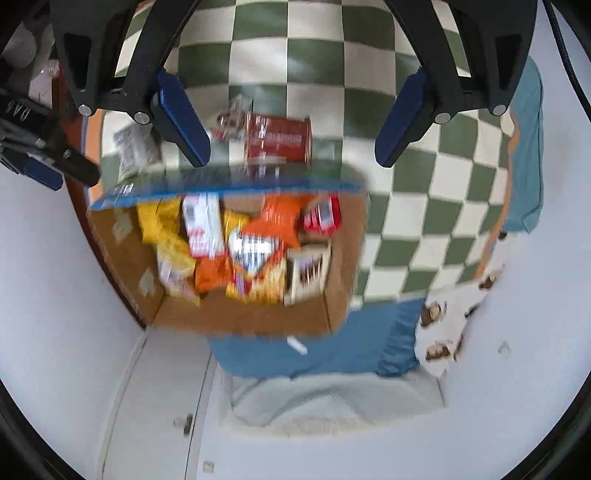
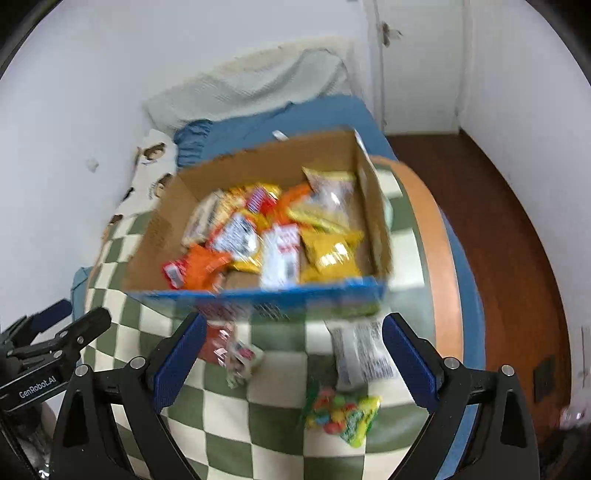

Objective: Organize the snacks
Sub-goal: 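Grasp the jelly cup with left tool while right grasps watermelon candy bag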

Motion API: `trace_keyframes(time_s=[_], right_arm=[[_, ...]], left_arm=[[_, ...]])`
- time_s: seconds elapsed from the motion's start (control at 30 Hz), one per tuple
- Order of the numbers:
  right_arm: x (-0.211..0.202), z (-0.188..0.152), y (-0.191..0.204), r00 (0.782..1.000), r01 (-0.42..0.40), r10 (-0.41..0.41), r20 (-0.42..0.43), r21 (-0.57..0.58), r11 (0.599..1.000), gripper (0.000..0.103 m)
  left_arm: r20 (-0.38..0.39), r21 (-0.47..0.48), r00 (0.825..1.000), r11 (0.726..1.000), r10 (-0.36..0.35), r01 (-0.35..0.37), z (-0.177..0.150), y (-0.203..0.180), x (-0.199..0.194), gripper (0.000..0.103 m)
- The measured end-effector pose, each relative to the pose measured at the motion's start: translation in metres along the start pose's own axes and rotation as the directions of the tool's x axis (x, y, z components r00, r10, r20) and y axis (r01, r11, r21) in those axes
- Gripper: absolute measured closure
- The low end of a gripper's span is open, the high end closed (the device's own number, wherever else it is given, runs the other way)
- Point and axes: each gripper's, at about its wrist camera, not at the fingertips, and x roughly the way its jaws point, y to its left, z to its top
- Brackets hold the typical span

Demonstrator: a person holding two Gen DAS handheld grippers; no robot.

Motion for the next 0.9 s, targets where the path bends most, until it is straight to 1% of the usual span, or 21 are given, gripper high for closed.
trace_keyframes(time_s=[0.07, 0.17, 0.2, 0.23, 0.3, 0.33, 0.37, 0.43, 0.5, 0.53, 0.57, 0.63, 0.67, 0.7, 0.73, 0.77, 0.8, 0.83, 0.9], right_arm=[[0.018, -0.012, -0.013, 0.999, -0.006, 0.007, -0.049, 0.026, 1.000, 0.034], [0.041, -0.028, -0.030, 0.994, -0.012, 0.019, -0.104, 0.068, 0.998, 0.035], [0.047, -0.034, -0.036, 0.992, -0.015, 0.026, -0.123, 0.086, 0.996, 0.035], [0.053, -0.040, -0.042, 0.989, -0.020, 0.034, -0.142, 0.097, 0.995, 0.035], [0.063, -0.054, -0.049, 0.984, -0.007, 0.025, -0.179, 0.097, 0.995, 0.034], [0.066, -0.059, -0.051, 0.982, -0.001, 0.020, -0.189, 0.101, 0.995, 0.031], [0.071, -0.065, -0.055, 0.979, 0.010, 0.012, -0.203, 0.111, 0.994, 0.026], [0.080, -0.078, -0.062, 0.972, 0.017, 0.012, -0.236, 0.119, 0.993, 0.025], [0.087, -0.089, -0.059, 0.965, 0.007, 0.015, -0.263, 0.083, 0.997, 0.025], [0.089, -0.092, -0.055, 0.962, -0.005, 0.019, -0.271, 0.052, 0.999, 0.025], [0.091, -0.097, -0.045, 0.957, -0.028, 0.022, -0.289, -0.016, 0.999, 0.025], [0.095, -0.103, -0.029, 0.951, -0.021, -0.021, -0.310, -0.134, 0.991, 0.025], [0.097, -0.108, -0.017, 0.946, -0.014, -0.063, -0.319, -0.232, 0.973, 0.025], [0.100, -0.111, -0.010, 0.940, -0.004, -0.099, -0.328, -0.299, 0.954, 0.025], [0.104, -0.116, -0.001, 0.929, 0.012, -0.152, -0.336, -0.385, 0.923, 0.025], [0.108, -0.118, 0.003, 0.922, 0.023, -0.187, -0.339, -0.435, 0.900, 0.025], [0.114, -0.123, 0.009, 0.909, 0.031, -0.238, -0.343, -0.512, 0.858, 0.025], [0.119, -0.125, 0.011, 0.901, 0.036, -0.267, -0.342, -0.553, 0.832, 0.025], [0.129, -0.127, 0.012, 0.887, 0.024, -0.295, -0.356, -0.603, 0.798, 0.025]], left_arm=[[-0.063, 0.010, 0.998, 1.000, 0.016, -0.016, -0.011, 0.001, 0.024, 0.012], [-0.129, 0.052, 0.991, 0.998, 0.036, -0.030, -0.023, -0.003, 0.055, 0.012], [-0.140, 0.066, 0.989, 0.997, 0.040, -0.032, -0.027, -0.004, 0.061, 0.012], [-0.163, 0.098, 0.985, 0.995, 0.046, -0.031, -0.031, -0.008, 0.072, 0.012], [-0.202, 0.132, 0.978, 0.991, 0.045, -0.019, -0.037, -0.012, 0.084, 0.012], [-0.222, 0.142, 0.974, 0.990, 0.036, -0.004, -0.039, -0.015, 0.089, 0.012], [-0.235, 0.143, 0.972, 0.990, 0.028, 0.006, -0.041, -0.016, 0.092, 0.012], [-0.250, 0.151, 0.968, 0.988, 0.012, 0.027, -0.043, -0.023, 0.098, 0.012], [-0.251, 0.176, 0.968, 0.984, 0.009, 0.037, -0.045, -0.033, 0.103, 0.012], [-0.251, 0.191, 0.968, 0.981, 0.012, 0.038, -0.045, -0.038, 0.105, 0.012], [-0.250, 0.211, 0.968, 0.977, 0.016, 0.039, -0.045, -0.043, 0.108, 0.012], [-0.258, 0.234, 0.966, 0.971, 0.027, 0.035, -0.045, -0.050, 0.112, 0.012], [-0.260, 0.246, 0.965, 0.969, 0.032, 0.034, -0.045, -0.052, 0.113, 0.012], [-0.261, 0.261, 0.964, 0.965, 0.040, 0.031, -0.046, -0.054, 0.115, 0.012], [-0.264, 0.268, 0.963, 0.963, 0.045, 0.029, -0.047, -0.055, 0.117, 0.012], [-0.268, 0.273, 0.962, 0.962, 0.050, 0.026, -0.049, -0.056, 0.118, 0.012], [-0.272, 0.273, 0.961, 0.962, 0.050, 0.027, -0.049, -0.056, 0.120, 0.012], [-0.279, 0.273, 0.959, 0.962, 0.050, 0.029, -0.051, -0.055, 0.122, 0.012], [-0.287, 0.273, 0.956, 0.962, 0.055, 0.026, -0.054, -0.055, 0.126, 0.012]])
